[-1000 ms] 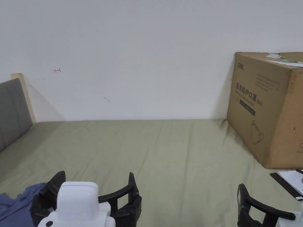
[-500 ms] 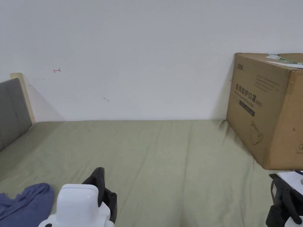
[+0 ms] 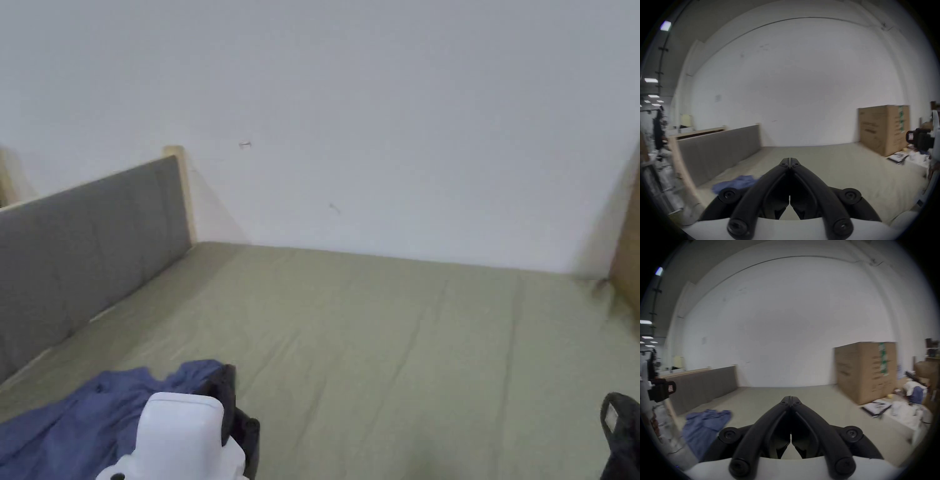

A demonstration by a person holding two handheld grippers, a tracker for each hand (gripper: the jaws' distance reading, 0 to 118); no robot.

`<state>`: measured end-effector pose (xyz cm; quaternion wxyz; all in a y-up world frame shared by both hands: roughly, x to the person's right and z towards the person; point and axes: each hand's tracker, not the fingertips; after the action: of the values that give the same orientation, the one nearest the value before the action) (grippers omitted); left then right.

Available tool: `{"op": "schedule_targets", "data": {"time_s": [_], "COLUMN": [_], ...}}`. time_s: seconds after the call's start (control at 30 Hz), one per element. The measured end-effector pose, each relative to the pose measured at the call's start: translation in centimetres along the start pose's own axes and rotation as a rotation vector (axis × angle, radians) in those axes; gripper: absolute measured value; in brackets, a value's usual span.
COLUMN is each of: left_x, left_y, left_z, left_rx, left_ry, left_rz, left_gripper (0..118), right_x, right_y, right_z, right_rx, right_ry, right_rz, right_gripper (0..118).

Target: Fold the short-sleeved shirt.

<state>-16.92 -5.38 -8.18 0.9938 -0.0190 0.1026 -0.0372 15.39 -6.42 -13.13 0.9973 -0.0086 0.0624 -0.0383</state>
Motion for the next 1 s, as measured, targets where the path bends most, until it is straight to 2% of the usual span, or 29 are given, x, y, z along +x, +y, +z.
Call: {"op": "schedule_targets", "data": {"time_s": [0.07,0.13,0.27,0.43,0.5,0.6,0.63,0.67,0.7,0.73,0.77,0.8,0.93,1.0], "left_x": [-4.1,-7.5,-10.9,-12.2,-13.5,-16.9,-18.0,-19.3,-20.4,-21.4,-22.1,-22.4,-23.1,-23.6], "left_y": [-0.7,-1.5,-3.2,-4.4,-4.6,-6.6,-7.8,-9.2,-10.7,-12.6,-14.4,-16.3,-20.4,-21.9], "left_z": [1.3,2.5,3.6,0.1,-3.9,-13.1,-16.7,-20.2,-22.7,-25.4,-27.6,-29.2,-33.6,-35.3], "left_rx": [-0.028,-0.059,-0.094,-0.155,-0.221,-0.423,-0.540,-0.641,-0.725,-0.813,-0.905,-0.954,-0.992,-1.029], "left_ry": [0.138,0.215,0.305,0.297,0.298,0.176,0.134,0.067,0.014,-0.018,-0.014,0.026,0.195,0.213], "left_rz": [0.003,0.030,0.035,0.111,0.196,0.235,0.245,0.286,0.352,0.421,0.453,0.455,0.335,0.339], "left_gripper": [0,0,0,0,0,0,9,24,50,89,110,118,118,118], "right_x": [-3.9,-6.7,-10.0,-9.3,-8.1,-6.2,-5.5,-4.8,-4.5,-3.9,-3.4,-3.0,-1.8,-1.6], "right_y": [-0.2,-0.1,0.0,-0.4,-0.5,-1.1,-1.4,-1.8,-2.1,-2.6,-3.0,-3.4,-5.4,-6.4], "right_z": [-1.4,-2.3,-2.9,-3.2,-3.3,-4.0,-4.3,-4.6,-5.0,-5.4,-5.8,-6.2,-8.2,-9.1], "right_rx": [-0.030,-0.043,-0.046,-0.096,-0.125,-0.199,-0.224,-0.250,-0.275,-0.298,-0.322,-0.341,-0.423,-0.456], "right_ry": [0.146,0.251,0.357,0.375,0.363,0.327,0.317,0.302,0.290,0.277,0.261,0.247,0.217,0.215], "right_rz": [-0.017,-0.038,-0.018,0.038,0.056,0.070,0.070,0.069,0.066,0.056,0.046,0.037,-0.004,-0.016], "right_gripper": [0,0,0,0,0,0,0,0,0,0,0,0,0,0]}}
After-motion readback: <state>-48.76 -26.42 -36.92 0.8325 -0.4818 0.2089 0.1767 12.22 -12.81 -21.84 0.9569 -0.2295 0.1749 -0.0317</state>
